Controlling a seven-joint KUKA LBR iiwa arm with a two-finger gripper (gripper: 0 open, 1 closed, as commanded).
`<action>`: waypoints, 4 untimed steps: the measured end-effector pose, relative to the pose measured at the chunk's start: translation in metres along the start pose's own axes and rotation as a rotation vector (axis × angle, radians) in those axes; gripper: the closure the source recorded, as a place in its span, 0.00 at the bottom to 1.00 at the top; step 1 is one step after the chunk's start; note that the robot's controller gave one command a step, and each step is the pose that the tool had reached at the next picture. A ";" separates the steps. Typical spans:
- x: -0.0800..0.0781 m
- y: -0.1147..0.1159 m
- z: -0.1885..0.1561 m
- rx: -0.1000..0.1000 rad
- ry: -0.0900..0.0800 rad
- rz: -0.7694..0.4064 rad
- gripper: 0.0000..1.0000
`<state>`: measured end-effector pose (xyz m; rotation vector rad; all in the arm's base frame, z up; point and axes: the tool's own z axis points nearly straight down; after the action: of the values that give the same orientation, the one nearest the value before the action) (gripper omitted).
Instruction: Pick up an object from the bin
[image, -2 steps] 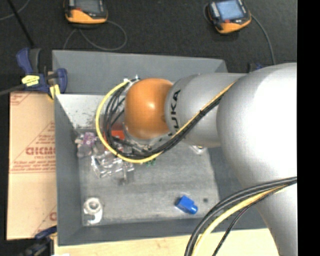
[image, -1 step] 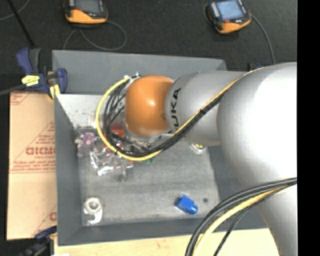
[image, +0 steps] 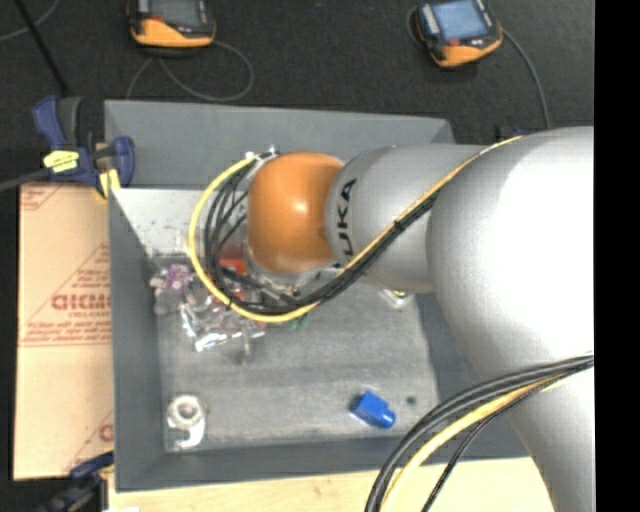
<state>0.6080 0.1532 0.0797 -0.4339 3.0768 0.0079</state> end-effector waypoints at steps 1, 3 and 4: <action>-0.002 -0.001 -0.002 -0.002 -0.004 0.009 0.00; -0.003 -0.001 -0.040 -0.001 0.033 0.016 1.00; -0.006 -0.002 -0.079 0.000 0.030 0.021 1.00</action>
Offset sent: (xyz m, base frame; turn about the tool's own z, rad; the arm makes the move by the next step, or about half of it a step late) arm 0.0000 0.0000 0.0000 0.0000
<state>0.6116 0.1518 0.1589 -0.4057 3.1106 0.0022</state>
